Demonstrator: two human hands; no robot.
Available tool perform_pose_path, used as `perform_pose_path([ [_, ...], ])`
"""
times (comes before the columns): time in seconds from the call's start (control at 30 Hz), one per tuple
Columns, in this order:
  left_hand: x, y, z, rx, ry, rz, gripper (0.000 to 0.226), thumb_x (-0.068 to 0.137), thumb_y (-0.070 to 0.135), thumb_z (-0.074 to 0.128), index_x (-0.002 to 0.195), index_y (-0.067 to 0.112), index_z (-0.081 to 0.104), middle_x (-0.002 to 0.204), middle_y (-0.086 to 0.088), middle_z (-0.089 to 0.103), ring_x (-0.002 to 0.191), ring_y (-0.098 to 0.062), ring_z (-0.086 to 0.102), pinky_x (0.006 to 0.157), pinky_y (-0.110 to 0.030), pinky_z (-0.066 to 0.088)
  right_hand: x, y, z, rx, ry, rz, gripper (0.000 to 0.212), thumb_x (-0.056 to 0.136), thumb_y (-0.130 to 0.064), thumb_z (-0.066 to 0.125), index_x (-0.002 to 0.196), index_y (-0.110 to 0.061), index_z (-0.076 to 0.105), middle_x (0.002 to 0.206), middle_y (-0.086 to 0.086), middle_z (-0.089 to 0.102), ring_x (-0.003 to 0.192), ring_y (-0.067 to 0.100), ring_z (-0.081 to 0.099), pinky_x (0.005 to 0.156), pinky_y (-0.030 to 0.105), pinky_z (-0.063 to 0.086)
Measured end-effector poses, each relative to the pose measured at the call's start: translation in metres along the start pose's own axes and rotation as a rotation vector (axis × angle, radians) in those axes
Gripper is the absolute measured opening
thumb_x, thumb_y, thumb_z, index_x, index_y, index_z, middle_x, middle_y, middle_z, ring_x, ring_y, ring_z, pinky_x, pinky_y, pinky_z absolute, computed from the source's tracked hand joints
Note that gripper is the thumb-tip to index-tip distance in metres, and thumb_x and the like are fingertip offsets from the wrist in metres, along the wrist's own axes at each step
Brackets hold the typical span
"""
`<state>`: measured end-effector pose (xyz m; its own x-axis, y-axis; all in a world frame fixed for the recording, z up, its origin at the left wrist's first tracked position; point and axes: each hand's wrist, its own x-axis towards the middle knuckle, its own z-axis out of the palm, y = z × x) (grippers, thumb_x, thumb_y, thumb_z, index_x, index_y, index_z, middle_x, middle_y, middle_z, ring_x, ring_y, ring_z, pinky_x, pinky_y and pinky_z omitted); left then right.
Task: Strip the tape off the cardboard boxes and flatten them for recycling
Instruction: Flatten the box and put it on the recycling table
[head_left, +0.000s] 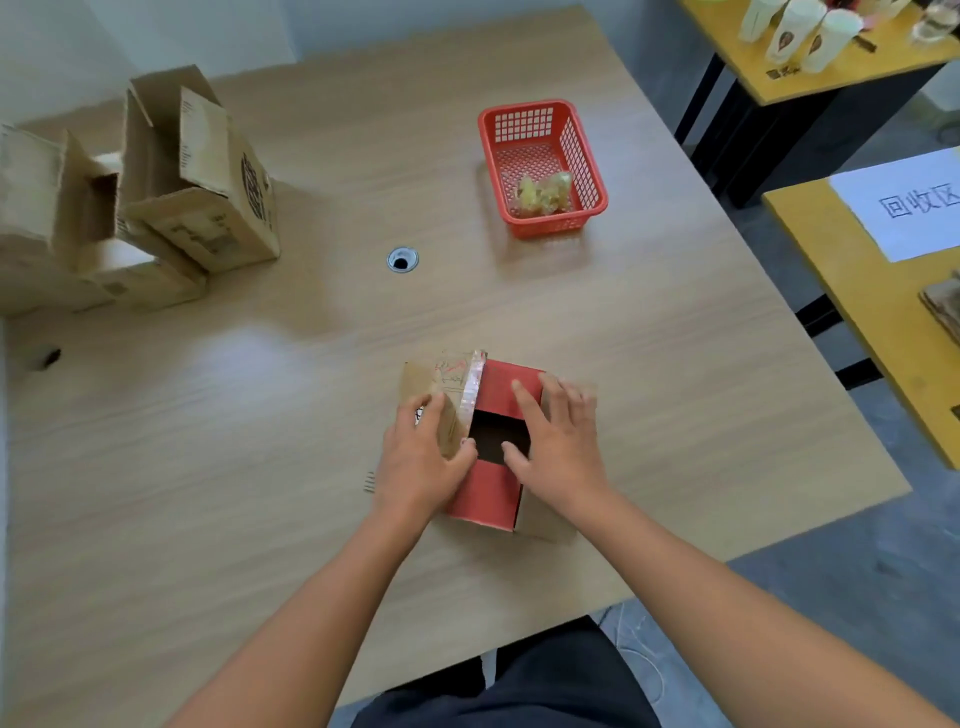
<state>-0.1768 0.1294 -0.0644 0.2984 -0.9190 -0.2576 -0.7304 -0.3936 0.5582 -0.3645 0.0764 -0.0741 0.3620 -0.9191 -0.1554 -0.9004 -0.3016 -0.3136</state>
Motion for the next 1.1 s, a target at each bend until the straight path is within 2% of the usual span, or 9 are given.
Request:
perform_pose_path([
  [0.13, -0.026, -0.021, -0.029, -0.427, -0.041, -0.009, 0.044, 0.09, 0.042, 0.05, 0.133, 0.039, 0.06, 0.127, 0.015, 0.065, 0.114, -0.009, 0.061, 0.093, -0.035, 0.05, -0.022, -0.016, 0.013, 0.003, -0.077, 0.048, 0.082, 0.091, -0.056, 0.058, 0.162, -0.036, 0.02, 0.167, 0.006, 0.013, 0.154, 0.033, 0.003, 0.126, 0.054, 0.007],
  [0.3, -0.043, -0.062, -0.058, -0.721, -0.28, -0.11, 0.036, 0.094, 0.035, 0.039, 0.108, 0.04, 0.071, 0.103, 0.006, 0.074, 0.093, -0.015, 0.07, 0.078, -0.041, 0.054, -0.025, -0.018, 0.003, -0.101, -0.081, 0.1, 0.089, 0.085, -0.06, 0.061, 0.157, -0.045, 0.011, 0.16, -0.002, 0.02, 0.138, 0.033, 0.029, 0.112, 0.051, 0.034],
  [0.4, -0.04, -0.083, -0.057, -0.597, -0.225, -0.22, 0.027, 0.104, 0.027, 0.042, 0.105, 0.026, 0.069, 0.102, 0.002, 0.073, 0.095, -0.022, 0.068, 0.085, -0.046, 0.054, -0.017, -0.015, -0.004, -0.188, -0.111, 0.099, 0.085, 0.085, -0.061, 0.062, 0.156, -0.046, 0.017, 0.154, -0.004, 0.031, 0.128, 0.033, 0.037, 0.101, 0.047, 0.037],
  [0.5, -0.042, -0.086, -0.046, -0.319, -0.048, -0.138, 0.033, 0.103, 0.018, 0.05, 0.134, 0.026, 0.054, 0.13, 0.005, 0.055, 0.107, -0.019, 0.059, 0.085, -0.034, 0.048, -0.006, -0.02, -0.01, -0.249, -0.124, 0.082, 0.076, 0.084, -0.058, 0.061, 0.152, -0.043, 0.03, 0.144, -0.004, 0.042, 0.123, 0.031, 0.039, 0.095, 0.045, 0.035],
  [0.63, -0.05, -0.076, -0.037, 0.163, 0.252, 0.379, 0.048, 0.082, -0.003, 0.067, 0.122, 0.023, 0.071, 0.118, -0.006, 0.061, 0.104, -0.039, 0.052, 0.082, -0.047, 0.053, 0.002, -0.028, -0.019, -0.075, -0.049, 0.127, 0.051, 0.094, -0.056, 0.045, 0.142, -0.042, 0.051, 0.136, -0.007, 0.058, 0.125, 0.028, 0.044, 0.098, 0.047, 0.032],
  [0.73, -0.054, -0.061, -0.036, 0.279, 0.092, 0.334, 0.023, 0.095, 0.038, 0.059, 0.113, 0.034, 0.073, 0.126, 0.003, 0.059, 0.132, -0.046, 0.035, 0.105, -0.055, 0.034, 0.006, -0.021, -0.032, 0.029, -0.043, 0.192, 0.038, 0.099, -0.054, 0.047, 0.13, -0.037, 0.06, 0.122, -0.004, 0.069, 0.121, 0.027, 0.054, 0.102, 0.047, 0.037],
  [0.87, -0.062, -0.052, -0.032, 0.216, -0.153, 0.176, 0.059, 0.093, 0.073, 0.017, 0.104, 0.045, 0.067, 0.16, 0.014, 0.02, 0.151, -0.023, -0.022, 0.117, -0.049, -0.013, 0.008, -0.003, -0.046, 0.229, -0.075, 0.199, 0.03, 0.103, -0.05, 0.049, 0.093, -0.026, 0.064, 0.091, 0.0, 0.069, 0.094, 0.029, 0.063, 0.08, 0.042, 0.051],
  [1.0, -0.074, -0.042, -0.046, 0.064, 0.018, -0.027, 0.047, 0.093, 0.068, 0.041, 0.071, 0.029, 0.058, 0.162, 0.02, 0.012, 0.153, -0.014, -0.018, 0.12, -0.049, 0.003, 0.014, 0.0, -0.059, 0.344, -0.038, 0.175, 0.039, 0.106, -0.045, 0.048, 0.071, -0.028, 0.048, 0.071, -0.006, 0.057, 0.074, 0.02, 0.056, 0.058, 0.034, 0.036],
  [1.1, -0.084, -0.046, -0.051, -0.143, 0.178, -0.156, 0.026, 0.087, 0.029, 0.071, 0.1, 0.03, 0.048, 0.154, 0.01, 0.011, 0.147, -0.013, 0.011, 0.113, -0.048, 0.031, 0.014, 0.008, -0.064, 0.481, -0.009, 0.125, 0.036, 0.106, -0.042, 0.048, 0.074, -0.027, 0.05, 0.072, -0.007, 0.057, 0.073, 0.017, 0.055, 0.06, 0.033, 0.037],
])
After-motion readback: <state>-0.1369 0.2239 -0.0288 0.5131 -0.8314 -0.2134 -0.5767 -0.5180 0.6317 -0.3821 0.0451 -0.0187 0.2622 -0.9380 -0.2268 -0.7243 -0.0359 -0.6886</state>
